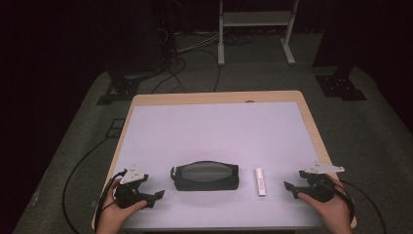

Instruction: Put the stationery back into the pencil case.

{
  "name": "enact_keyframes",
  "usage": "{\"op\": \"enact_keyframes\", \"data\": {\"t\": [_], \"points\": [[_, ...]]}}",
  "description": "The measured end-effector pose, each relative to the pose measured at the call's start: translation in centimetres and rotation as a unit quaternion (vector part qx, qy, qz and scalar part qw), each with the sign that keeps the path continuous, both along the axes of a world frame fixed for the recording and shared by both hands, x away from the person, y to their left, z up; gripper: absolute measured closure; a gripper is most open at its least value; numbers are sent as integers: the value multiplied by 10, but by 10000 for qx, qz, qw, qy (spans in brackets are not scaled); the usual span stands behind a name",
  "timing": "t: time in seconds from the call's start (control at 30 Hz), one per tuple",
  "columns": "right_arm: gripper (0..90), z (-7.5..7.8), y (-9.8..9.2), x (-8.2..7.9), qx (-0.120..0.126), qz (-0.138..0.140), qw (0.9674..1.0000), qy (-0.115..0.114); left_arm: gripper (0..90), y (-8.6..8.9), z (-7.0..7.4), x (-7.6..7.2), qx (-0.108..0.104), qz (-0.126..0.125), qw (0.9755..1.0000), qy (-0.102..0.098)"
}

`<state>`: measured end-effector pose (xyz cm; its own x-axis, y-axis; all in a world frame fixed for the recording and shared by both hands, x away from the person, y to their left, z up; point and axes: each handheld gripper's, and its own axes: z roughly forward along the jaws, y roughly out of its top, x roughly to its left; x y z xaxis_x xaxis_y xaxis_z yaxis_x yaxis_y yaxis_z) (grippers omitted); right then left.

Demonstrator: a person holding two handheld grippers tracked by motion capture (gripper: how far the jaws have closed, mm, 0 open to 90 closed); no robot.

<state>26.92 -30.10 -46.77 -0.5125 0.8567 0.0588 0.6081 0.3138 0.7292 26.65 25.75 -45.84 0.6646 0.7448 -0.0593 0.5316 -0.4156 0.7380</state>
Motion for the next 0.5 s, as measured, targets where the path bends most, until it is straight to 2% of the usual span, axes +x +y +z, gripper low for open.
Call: {"op": "enact_keyframes", "data": {"t": [0.1, 0.17, 0.23, 0.33, 0.5], "points": [[239, 2, 2, -1, 60, 5, 10000, 11, 101, 0, -3, -2, 51, 38, 10000, -7], [239, 3, 5, -2, 99, 28, 9999, -7, 101, 1, -6, -2, 122, 104, 9998, -105], [238, 4, 9, -2, 103, 74, 9999, -33, 101, 3, -7, -1, 137, 166, 9997, -116], [238, 7, 15, -3, 107, 163, 9998, -36, 101, 6, -10, -1, 129, 304, 9994, -52], [234, 11, 26, -2, 142, 297, 9994, -72, 91, 5, -15, 0, 249, 391, 9989, -43]]}}
